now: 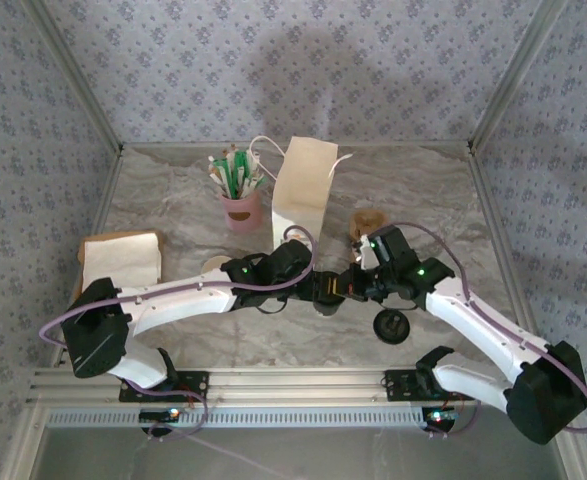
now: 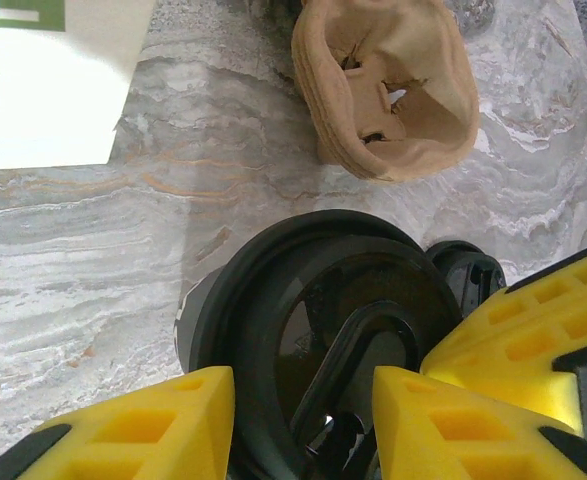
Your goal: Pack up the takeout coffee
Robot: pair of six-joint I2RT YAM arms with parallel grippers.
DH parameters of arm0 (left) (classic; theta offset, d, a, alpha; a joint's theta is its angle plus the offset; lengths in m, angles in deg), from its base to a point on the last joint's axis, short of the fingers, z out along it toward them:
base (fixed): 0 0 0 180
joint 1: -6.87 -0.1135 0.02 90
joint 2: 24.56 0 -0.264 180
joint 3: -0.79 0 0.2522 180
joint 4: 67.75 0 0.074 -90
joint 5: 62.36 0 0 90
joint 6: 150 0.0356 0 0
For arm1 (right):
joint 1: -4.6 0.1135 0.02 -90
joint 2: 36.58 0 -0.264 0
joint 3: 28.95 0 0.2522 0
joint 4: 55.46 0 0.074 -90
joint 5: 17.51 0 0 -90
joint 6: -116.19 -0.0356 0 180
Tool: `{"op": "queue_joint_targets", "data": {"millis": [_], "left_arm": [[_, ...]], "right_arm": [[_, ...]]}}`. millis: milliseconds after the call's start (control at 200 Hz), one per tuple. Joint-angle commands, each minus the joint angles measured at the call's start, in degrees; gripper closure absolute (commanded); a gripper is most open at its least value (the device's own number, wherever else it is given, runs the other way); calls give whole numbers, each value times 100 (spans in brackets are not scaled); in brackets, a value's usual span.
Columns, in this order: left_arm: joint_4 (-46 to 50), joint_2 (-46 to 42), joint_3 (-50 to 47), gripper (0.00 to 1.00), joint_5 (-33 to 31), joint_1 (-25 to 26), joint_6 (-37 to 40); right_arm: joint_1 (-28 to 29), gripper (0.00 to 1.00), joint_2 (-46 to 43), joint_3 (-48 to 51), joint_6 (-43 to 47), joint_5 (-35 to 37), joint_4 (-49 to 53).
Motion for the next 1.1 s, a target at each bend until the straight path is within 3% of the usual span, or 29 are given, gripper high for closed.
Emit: {"op": "queue_joint_targets", "data": {"millis": [0,220,530,719,884,1099], "left_arm": [[10,-119,-77,60,16,-8,-70],[32,-177,-90,60,-6,-8,-72],[83,-215,-55,60,-68,-15,-73],[276,-376,87,59,-124,-16,-30],[712,-646,378,50,-258,-9,74],[1243,-1325,469,13,-674,-8,216]], "right_arm": [[58,95,59,145,-92,71,140],[101,95,-199,-438,-91,199,491],[168,95,74,-1,-32,223,274],[168,93,-173,-436,59,363,678],[159,74,-516,-849,35,312,973],[-309,29,-614,-1227,898,407,1646]]}}
